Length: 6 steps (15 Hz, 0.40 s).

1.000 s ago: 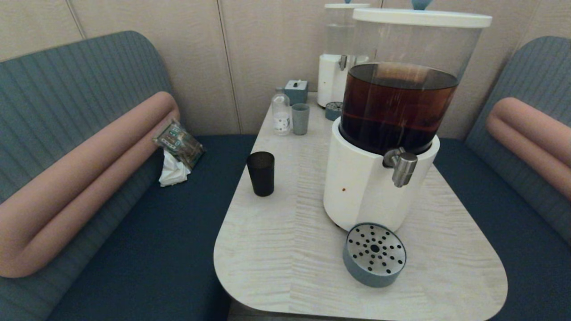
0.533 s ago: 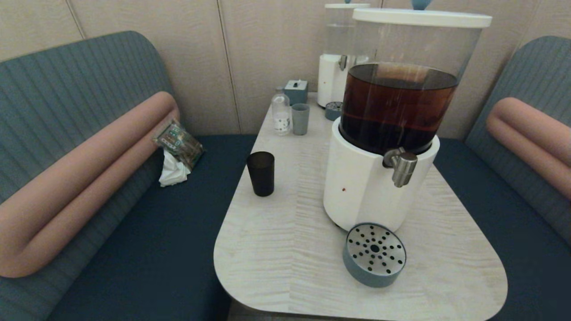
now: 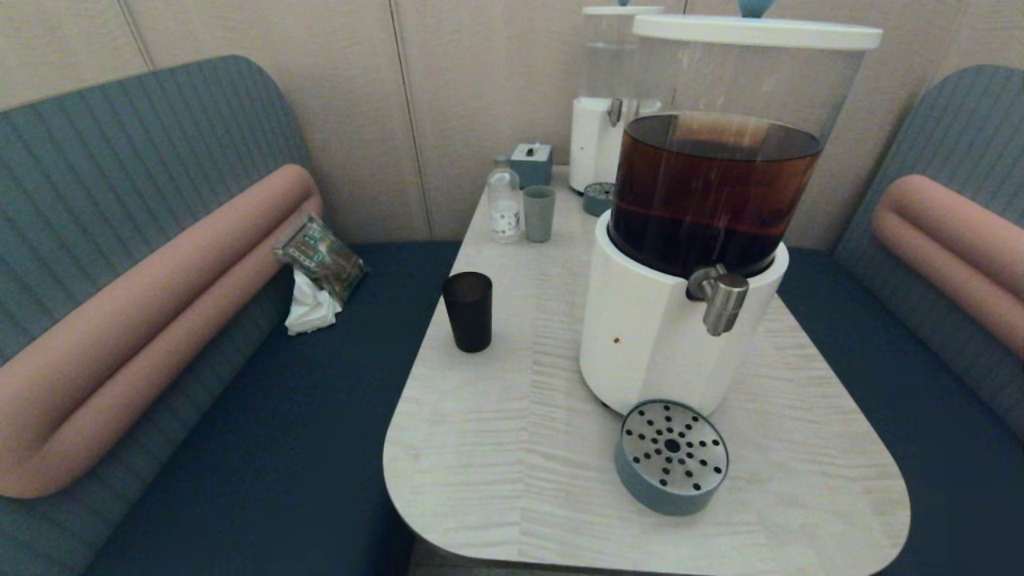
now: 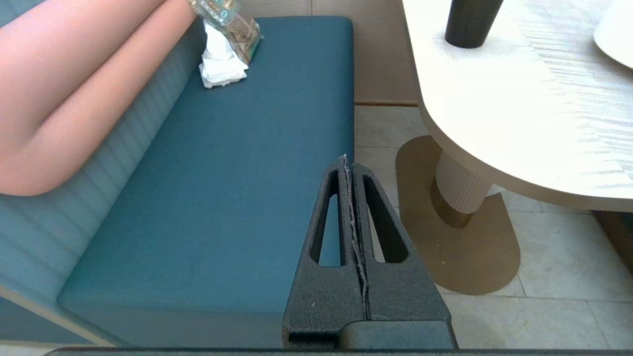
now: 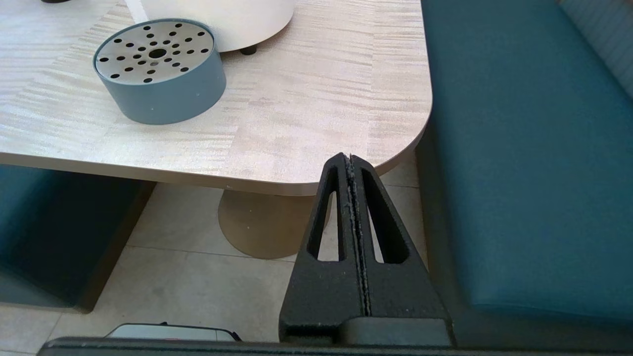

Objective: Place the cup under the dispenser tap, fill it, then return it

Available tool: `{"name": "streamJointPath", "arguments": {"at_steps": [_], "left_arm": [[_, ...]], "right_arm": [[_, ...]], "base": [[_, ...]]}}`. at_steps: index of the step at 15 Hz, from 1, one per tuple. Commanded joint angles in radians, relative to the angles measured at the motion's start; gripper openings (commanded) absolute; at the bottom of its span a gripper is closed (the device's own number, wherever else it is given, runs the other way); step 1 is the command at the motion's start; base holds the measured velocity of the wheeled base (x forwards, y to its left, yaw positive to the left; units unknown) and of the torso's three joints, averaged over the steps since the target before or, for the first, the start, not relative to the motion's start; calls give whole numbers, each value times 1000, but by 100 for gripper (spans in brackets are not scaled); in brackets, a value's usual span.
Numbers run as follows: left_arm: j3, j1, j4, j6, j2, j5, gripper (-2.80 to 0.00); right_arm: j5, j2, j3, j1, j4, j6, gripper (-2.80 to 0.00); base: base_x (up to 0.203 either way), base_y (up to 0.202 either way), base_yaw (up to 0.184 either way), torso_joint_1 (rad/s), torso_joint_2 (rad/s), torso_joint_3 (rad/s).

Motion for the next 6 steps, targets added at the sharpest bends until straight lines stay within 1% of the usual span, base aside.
{"name": "streamJointPath", "arguments": {"at_steps": [1, 6], "left_arm": [[0, 0, 0, -1, 2, 0, -280], [-1, 0, 0, -1, 2, 1, -280]], "right_arm": [[1, 0, 0, 0, 1, 0, -280], [1, 1, 0, 0, 1, 2, -280]], "base": [[0, 0, 0, 0, 0, 0], [0, 0, 0, 0, 0, 0]]}}
